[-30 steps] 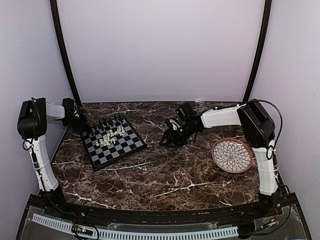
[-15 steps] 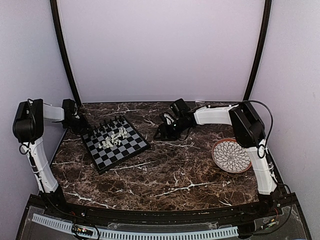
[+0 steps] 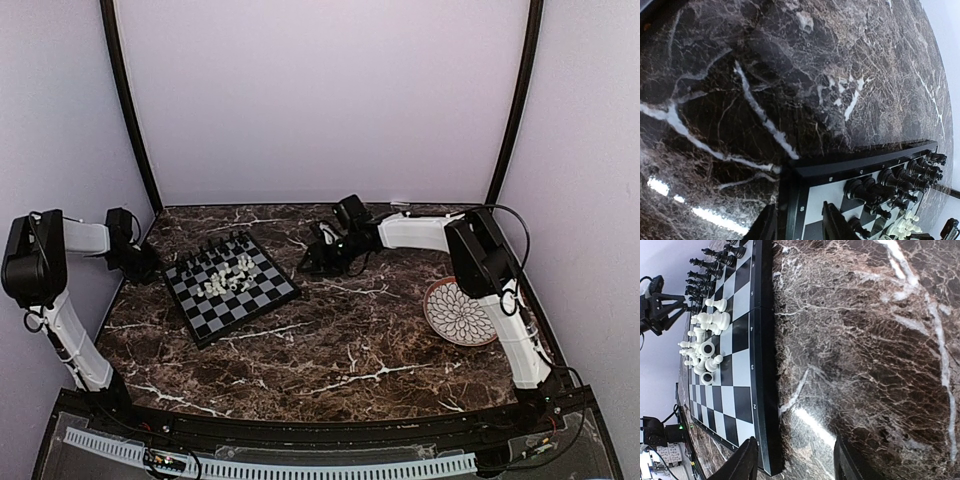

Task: Set up the chess pieces on the board
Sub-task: Move the chessboard to the center of the board.

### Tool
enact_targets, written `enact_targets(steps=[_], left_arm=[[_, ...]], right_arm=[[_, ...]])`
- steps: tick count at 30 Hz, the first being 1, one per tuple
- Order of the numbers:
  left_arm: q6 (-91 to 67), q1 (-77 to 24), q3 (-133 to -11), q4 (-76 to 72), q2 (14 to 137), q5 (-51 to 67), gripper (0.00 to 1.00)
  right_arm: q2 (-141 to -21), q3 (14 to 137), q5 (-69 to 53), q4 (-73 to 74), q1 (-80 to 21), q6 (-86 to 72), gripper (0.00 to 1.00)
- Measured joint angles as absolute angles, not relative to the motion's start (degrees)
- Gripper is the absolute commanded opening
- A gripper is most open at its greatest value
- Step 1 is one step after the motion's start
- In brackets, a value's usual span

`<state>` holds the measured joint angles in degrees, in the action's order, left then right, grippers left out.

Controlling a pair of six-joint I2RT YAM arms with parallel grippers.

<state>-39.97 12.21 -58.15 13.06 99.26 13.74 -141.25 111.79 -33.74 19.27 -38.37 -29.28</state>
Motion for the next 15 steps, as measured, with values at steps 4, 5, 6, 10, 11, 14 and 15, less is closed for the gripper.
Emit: enact_targets(steps=[4,5,6,10,11,14,15], left_arm=[[-40.1,12.1,-58.3,13.0,101.6,15.6,0.32],[-40.2,12.1,-58.5,12.9,102.2,15.9,0.31],[-40.3,12.1,-58.6,12.9,102.6,16.1,0.3],[-41.2,12.1,-59.2,12.0,103.6,17.0,0.3],[-41.3,12.1,-59.3,11.9,103.7,17.0,0.32],[-42.0,12.1,-59.7,11.5,104.1,17.0,0.37],[-42.2,12.1,-59.8,11.3,104.3,16.9,0.37]], right_arm=[[-141.5,111.7,-34.8,18.8,-38.7,-29.8,0.48],[-141.6,111.7,-35.0,18.6,-38.9,-30.0,0.46],[-141.6,111.5,-35.1,18.4,-39.1,-30.0,0.46],[-141.6,110.8,-36.0,17.8,-40.6,-30.4,0.44],[-141.6,110.6,-36.2,17.6,-41.0,-30.5,0.44],[-141.6,110.0,-36.5,16.6,-41.7,-30.5,0.44],[-141.5,109.8,-36.6,16.2,-41.8,-30.5,0.44]])
